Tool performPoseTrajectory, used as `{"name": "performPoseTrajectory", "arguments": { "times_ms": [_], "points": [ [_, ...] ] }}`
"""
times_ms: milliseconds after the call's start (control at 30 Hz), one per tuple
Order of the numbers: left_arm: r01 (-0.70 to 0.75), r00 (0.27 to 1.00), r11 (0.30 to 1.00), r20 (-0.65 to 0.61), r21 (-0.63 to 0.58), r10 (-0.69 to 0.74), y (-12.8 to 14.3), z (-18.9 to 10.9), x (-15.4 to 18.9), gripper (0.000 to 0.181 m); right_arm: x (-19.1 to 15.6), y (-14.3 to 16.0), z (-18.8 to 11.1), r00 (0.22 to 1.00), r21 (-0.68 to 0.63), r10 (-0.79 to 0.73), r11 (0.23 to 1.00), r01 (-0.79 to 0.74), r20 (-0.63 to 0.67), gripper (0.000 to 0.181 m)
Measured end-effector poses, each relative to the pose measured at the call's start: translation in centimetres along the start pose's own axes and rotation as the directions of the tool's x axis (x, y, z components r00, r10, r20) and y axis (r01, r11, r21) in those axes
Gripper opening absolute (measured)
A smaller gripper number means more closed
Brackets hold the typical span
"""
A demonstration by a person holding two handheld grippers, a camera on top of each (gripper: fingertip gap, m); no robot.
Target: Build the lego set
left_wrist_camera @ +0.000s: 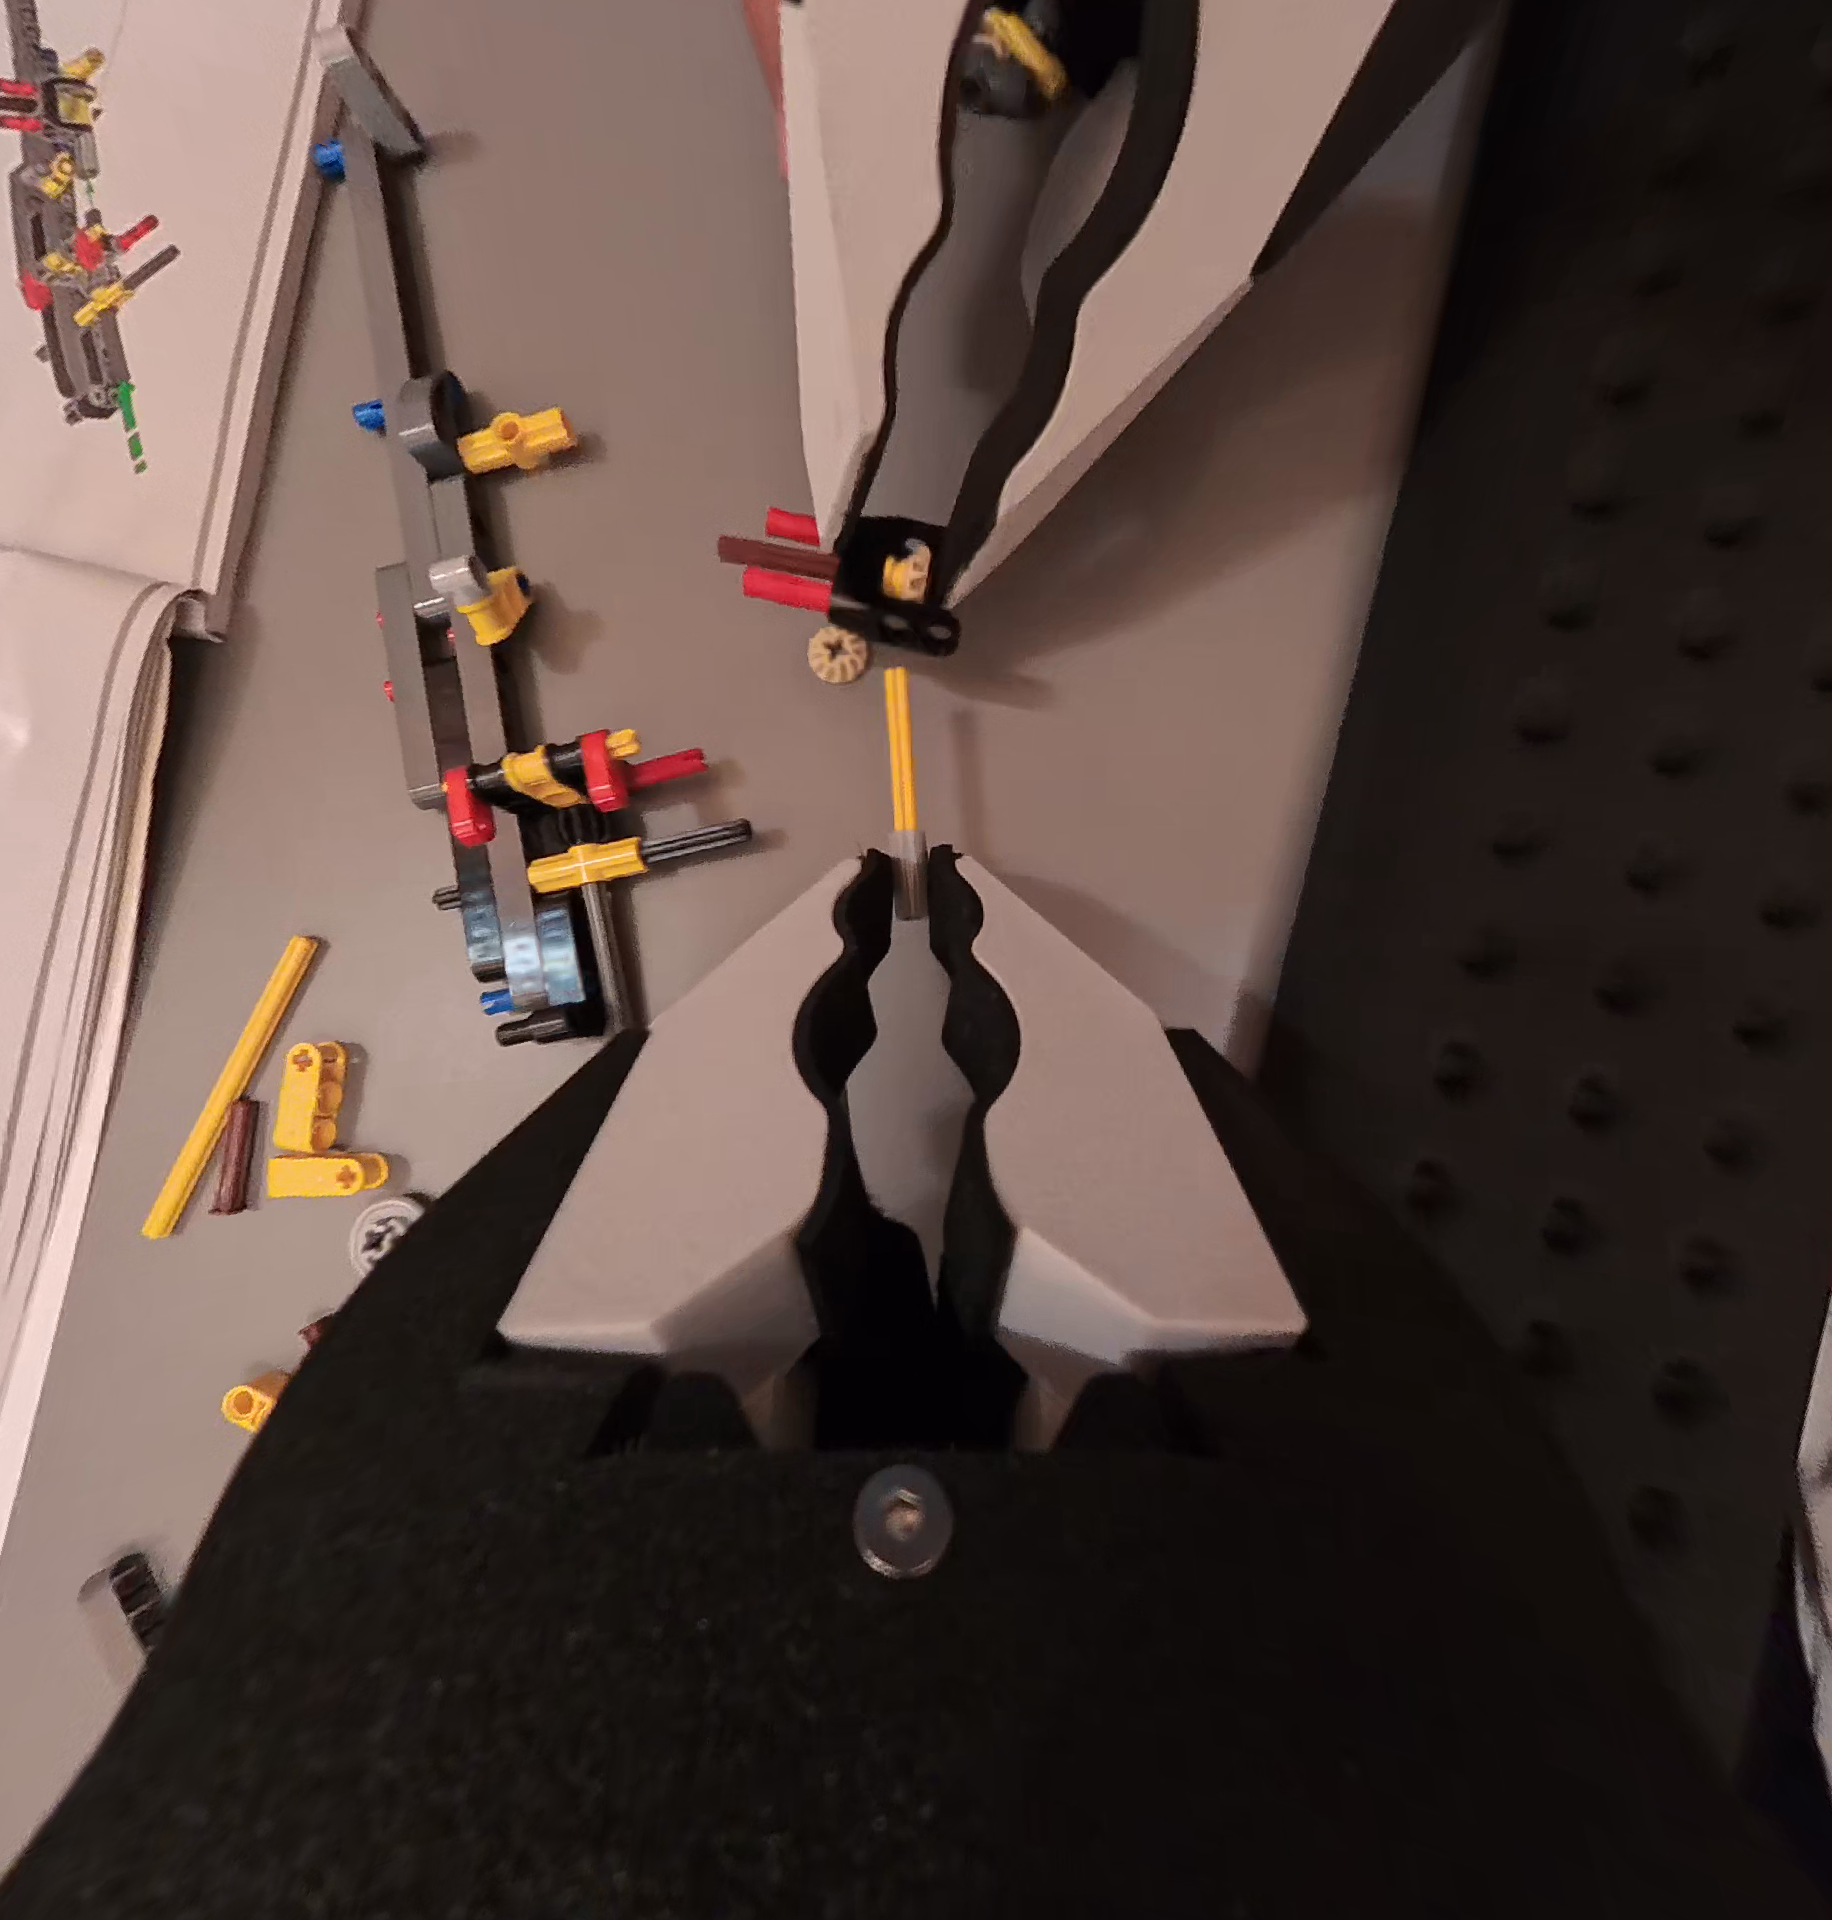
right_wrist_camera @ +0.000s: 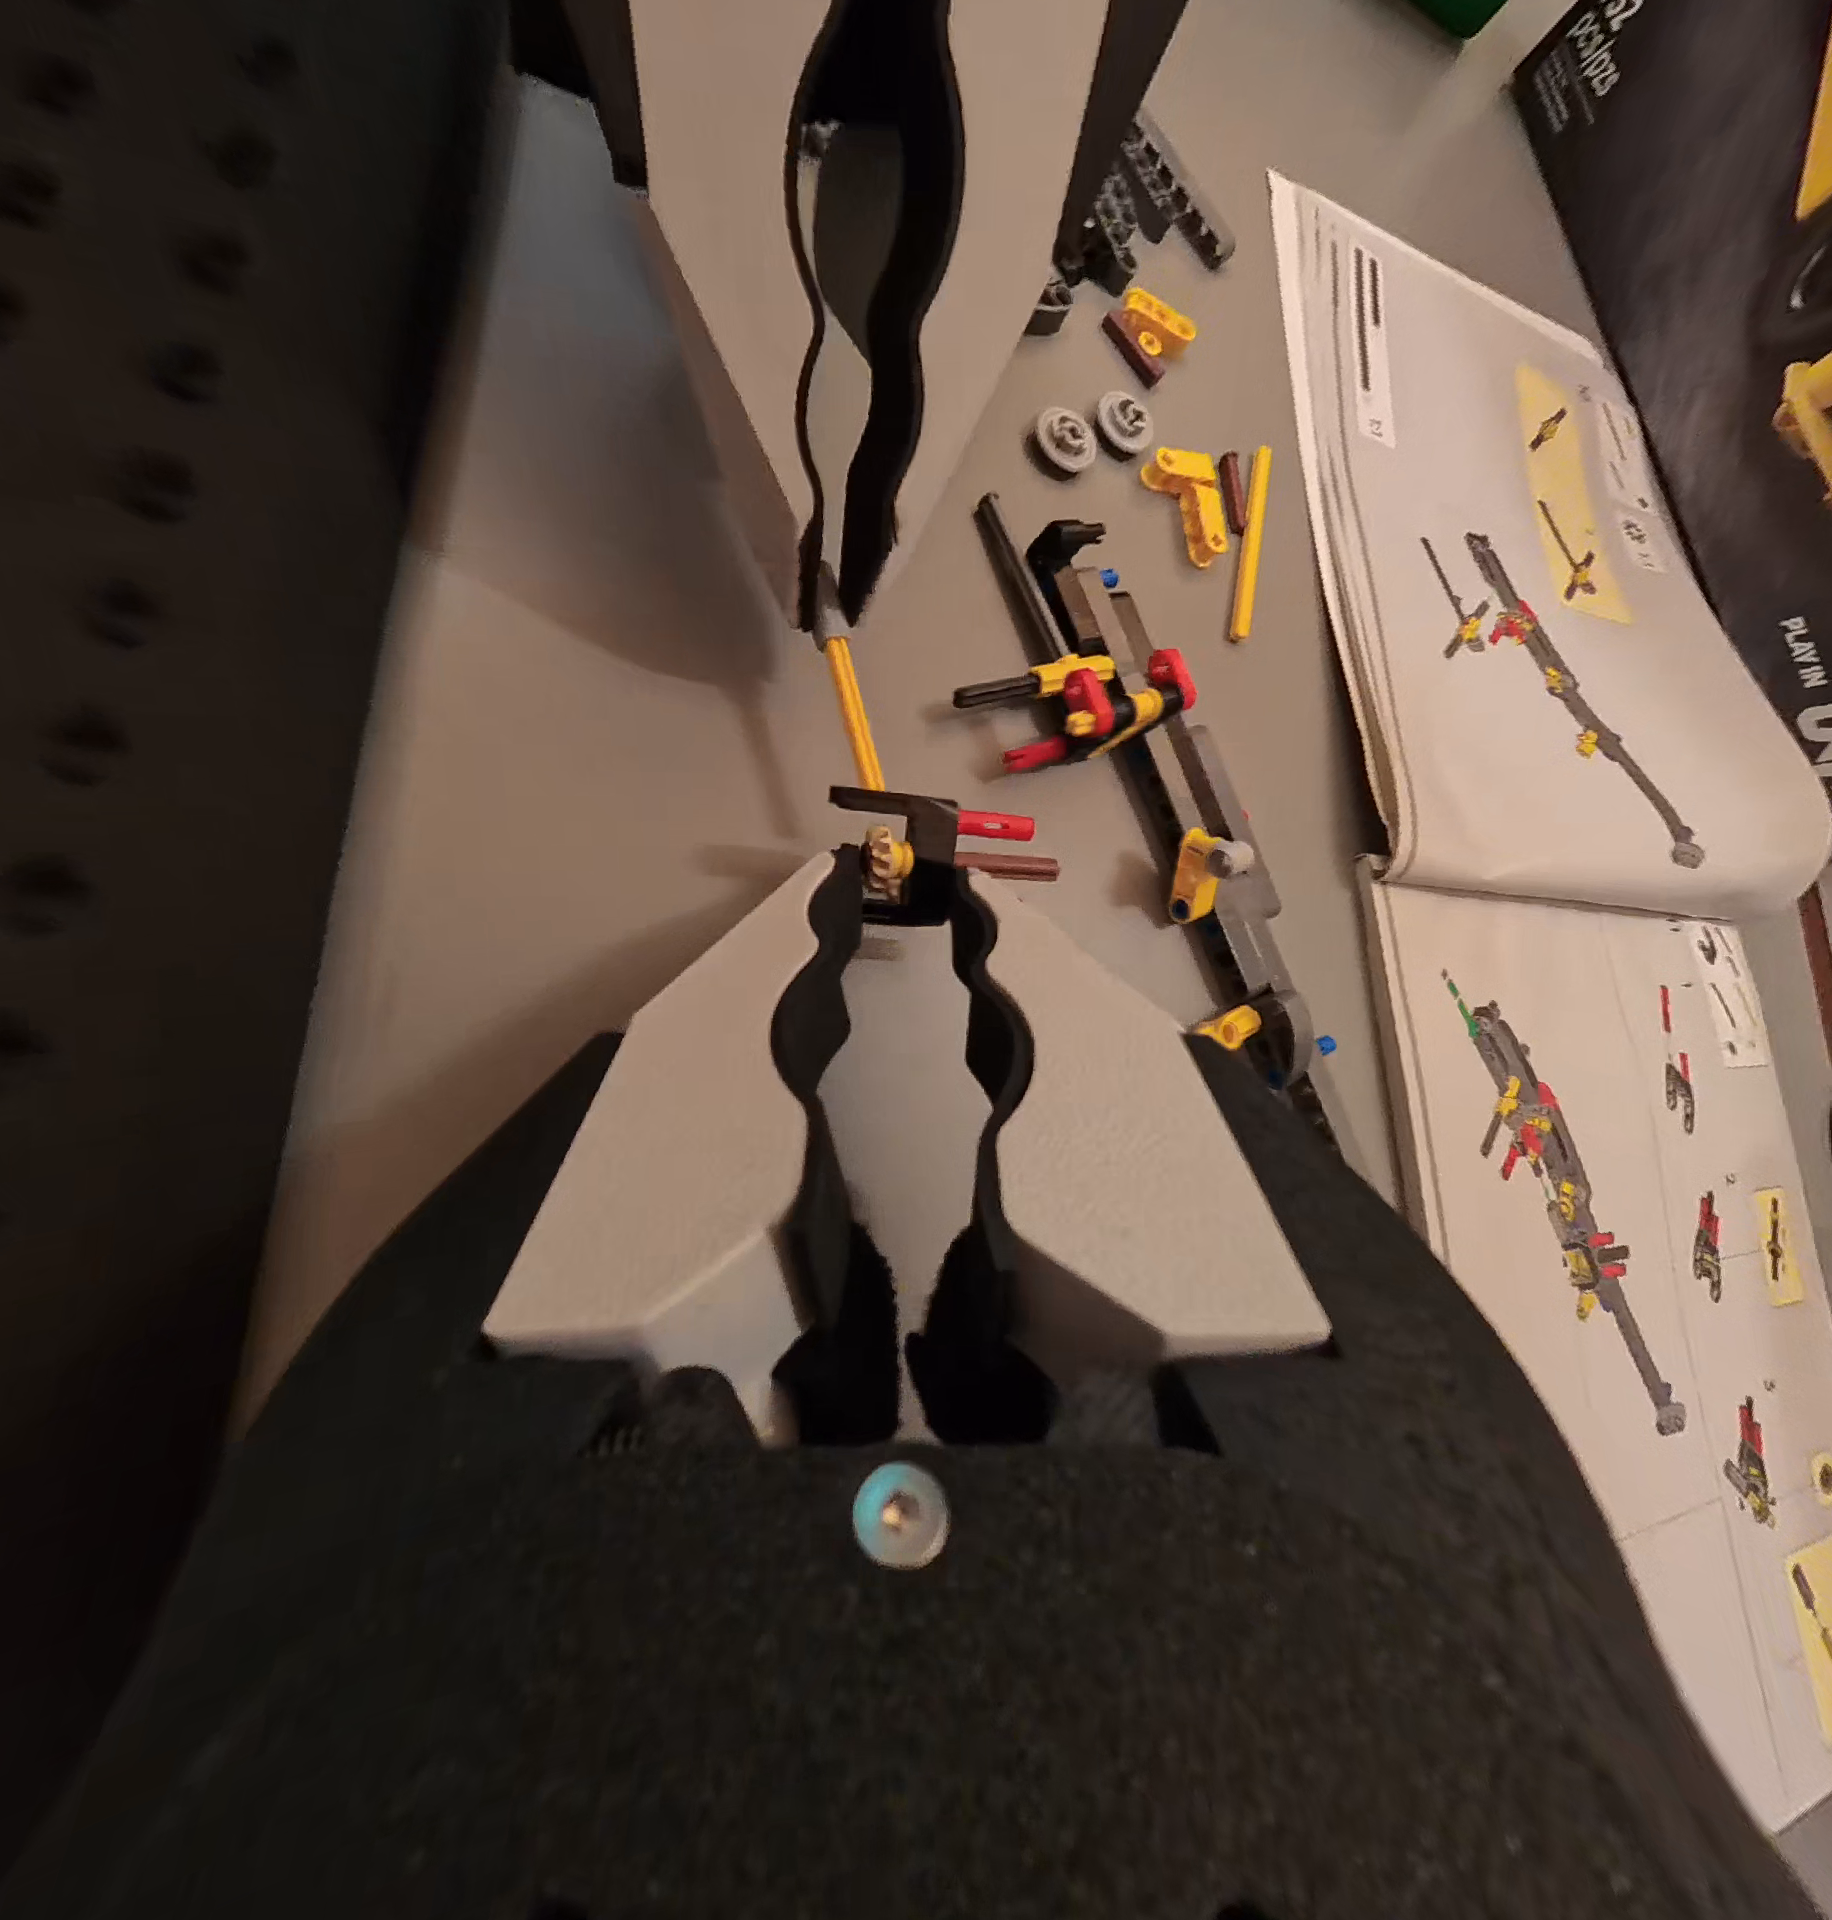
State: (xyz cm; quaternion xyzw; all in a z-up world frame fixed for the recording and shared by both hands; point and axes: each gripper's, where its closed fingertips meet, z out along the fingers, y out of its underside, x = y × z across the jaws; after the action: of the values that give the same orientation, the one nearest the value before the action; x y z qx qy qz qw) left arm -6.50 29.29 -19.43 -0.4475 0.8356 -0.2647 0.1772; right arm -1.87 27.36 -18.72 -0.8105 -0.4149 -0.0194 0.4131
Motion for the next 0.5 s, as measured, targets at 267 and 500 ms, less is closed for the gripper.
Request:
{"name": "performPoseTrajectory", "arguments": {
  "times_ms": [267, 500],
  "points": [
    [-0.031, 1.0, 0.999, 0.001, -0.011, 0.031, 0.2, 0.2, 0.6, 0.006, -0.7, 0.4, 0.6, 0.999, -0.048, -0.029, 0.998, 0.031, 0.028, 0.016],
    [-0.053, 0.998, 0.999, 0.013, -0.013, 0.053, 0.3, -0.1, 0.7, 0.006, -0.8, 1.0, 0.9, 0.999, -0.08, -0.03, 0.996, 0.032, 0.033, 0.016]
  ]
}}
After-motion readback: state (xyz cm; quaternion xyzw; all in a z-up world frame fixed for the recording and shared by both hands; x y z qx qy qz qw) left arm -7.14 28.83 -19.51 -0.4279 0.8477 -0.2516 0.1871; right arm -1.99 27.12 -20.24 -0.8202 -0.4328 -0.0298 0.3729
